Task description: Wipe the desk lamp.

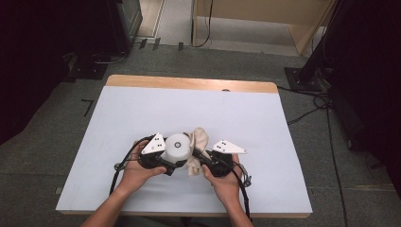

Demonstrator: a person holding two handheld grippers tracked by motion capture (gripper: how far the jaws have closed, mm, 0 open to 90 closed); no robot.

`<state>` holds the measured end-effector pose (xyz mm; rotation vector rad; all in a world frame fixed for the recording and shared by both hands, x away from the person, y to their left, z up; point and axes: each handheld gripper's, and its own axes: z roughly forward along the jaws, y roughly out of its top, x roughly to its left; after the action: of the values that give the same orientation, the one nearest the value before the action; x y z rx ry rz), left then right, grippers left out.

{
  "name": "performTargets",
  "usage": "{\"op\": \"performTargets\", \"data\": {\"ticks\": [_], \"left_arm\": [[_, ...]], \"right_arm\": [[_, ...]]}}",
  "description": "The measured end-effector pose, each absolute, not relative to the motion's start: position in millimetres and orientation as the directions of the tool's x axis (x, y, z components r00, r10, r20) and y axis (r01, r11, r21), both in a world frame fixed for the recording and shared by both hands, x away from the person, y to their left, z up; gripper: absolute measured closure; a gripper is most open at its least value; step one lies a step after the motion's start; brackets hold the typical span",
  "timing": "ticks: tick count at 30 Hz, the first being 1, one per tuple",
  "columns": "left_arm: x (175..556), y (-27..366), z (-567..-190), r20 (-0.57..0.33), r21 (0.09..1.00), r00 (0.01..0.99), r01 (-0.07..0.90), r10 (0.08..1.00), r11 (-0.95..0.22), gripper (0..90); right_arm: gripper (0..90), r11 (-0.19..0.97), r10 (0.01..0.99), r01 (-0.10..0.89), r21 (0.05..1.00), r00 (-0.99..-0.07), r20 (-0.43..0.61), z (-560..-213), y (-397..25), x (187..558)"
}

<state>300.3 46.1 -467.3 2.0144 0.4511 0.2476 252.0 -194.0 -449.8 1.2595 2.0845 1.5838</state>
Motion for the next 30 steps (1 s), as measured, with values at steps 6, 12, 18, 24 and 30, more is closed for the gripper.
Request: {"op": "performTargets", "data": {"ticks": [6, 12, 18, 24, 30], "left_arm": [[300.2, 46.1, -467.5, -0.017, 0.886, 0.908, 0.208, 0.418, -0.415, 8.2], [300.6, 46.0, -467.6, -0.019, 0.885, 0.909, 0.209, 0.417, -0.415, 8.1], [295.4, 46.4, -468.4, -0.016, 0.891, 0.891, 0.218, 0.453, -0.398, 7.8], [289.0, 46.8, -464.3, -0.015, 0.882, 0.84, 0.267, 0.542, -0.388, 0.0], [272.2, 35.6, -449.1, -0.044, 0.872, 0.743, 0.355, 0.668, -0.337, 0.0]], "right_arm": [[83.8, 0.053, 0.752, 0.536, 0.842, -0.576, 0.319, -461.7, -192.5, 255.9], [83.8, 0.124, 0.762, 0.668, 0.733, -0.538, 0.361, -488.4, -190.2, 266.4], [83.7, 0.139, 0.767, 0.676, 0.724, -0.536, 0.353, -492.2, -190.3, 268.2], [83.6, 0.114, 0.782, 0.674, 0.73, -0.514, 0.353, -490.7, -198.4, 269.6], [83.7, 0.085, 0.8, 0.673, 0.734, -0.485, 0.353, -488.2, -210.5, 271.3]]}}
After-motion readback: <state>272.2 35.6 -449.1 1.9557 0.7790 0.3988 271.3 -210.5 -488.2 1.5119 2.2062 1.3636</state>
